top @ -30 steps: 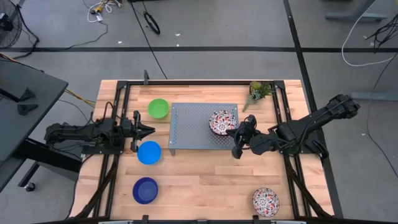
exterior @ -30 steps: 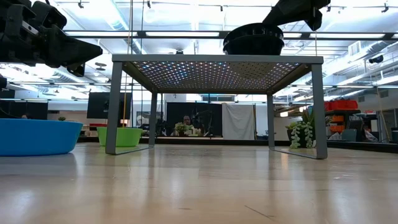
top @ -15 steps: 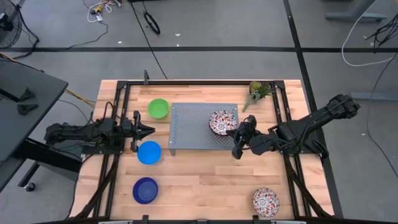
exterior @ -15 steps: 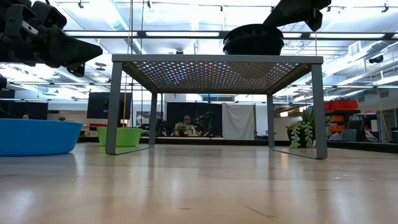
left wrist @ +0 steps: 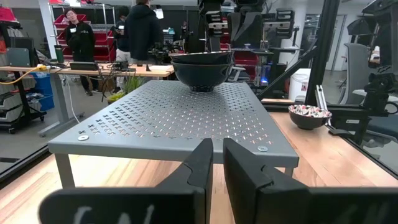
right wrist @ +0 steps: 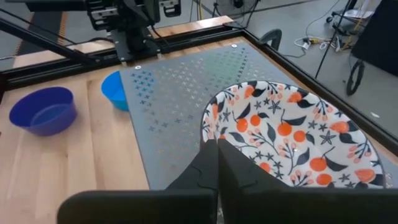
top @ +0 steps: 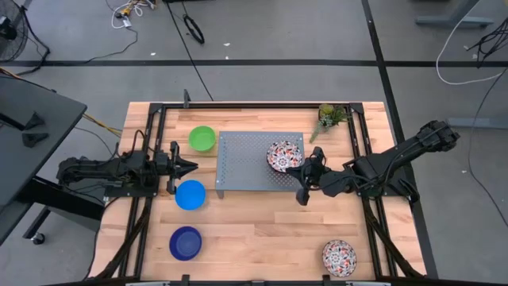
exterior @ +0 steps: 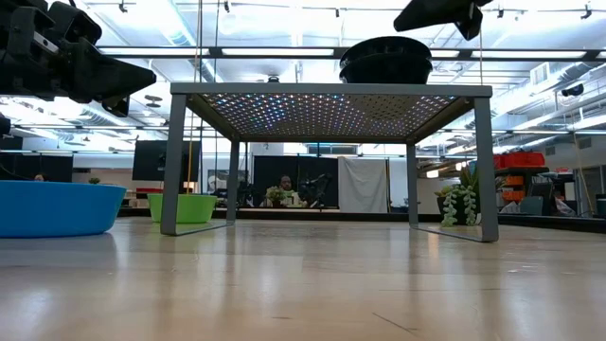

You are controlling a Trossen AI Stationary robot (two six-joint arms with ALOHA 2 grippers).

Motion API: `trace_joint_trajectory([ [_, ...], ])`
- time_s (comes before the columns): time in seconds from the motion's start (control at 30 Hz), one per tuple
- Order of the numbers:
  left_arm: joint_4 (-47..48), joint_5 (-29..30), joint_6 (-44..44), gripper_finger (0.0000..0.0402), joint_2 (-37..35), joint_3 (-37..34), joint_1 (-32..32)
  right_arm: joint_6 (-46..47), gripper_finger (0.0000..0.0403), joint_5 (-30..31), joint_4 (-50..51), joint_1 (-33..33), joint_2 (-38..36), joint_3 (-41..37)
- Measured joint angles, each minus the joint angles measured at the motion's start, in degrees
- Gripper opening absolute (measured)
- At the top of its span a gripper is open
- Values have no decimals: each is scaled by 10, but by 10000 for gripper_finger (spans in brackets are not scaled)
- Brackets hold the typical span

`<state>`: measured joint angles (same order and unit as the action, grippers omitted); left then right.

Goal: Pick & Place Mini bowls
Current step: Stack the top white patterned bowl on top of the other white patterned bowl on the shelf

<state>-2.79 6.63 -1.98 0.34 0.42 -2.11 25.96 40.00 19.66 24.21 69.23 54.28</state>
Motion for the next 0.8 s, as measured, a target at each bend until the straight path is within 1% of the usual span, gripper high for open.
trace_joint_trajectory([
  [0.23, 0, 0, 0, 44, 0, 0, 0, 16, 0, 0, 14, 0, 0, 0],
  [0.8, 0, 0, 0, 44, 0, 0, 0, 22, 0, -19, 24, 0, 0, 0],
])
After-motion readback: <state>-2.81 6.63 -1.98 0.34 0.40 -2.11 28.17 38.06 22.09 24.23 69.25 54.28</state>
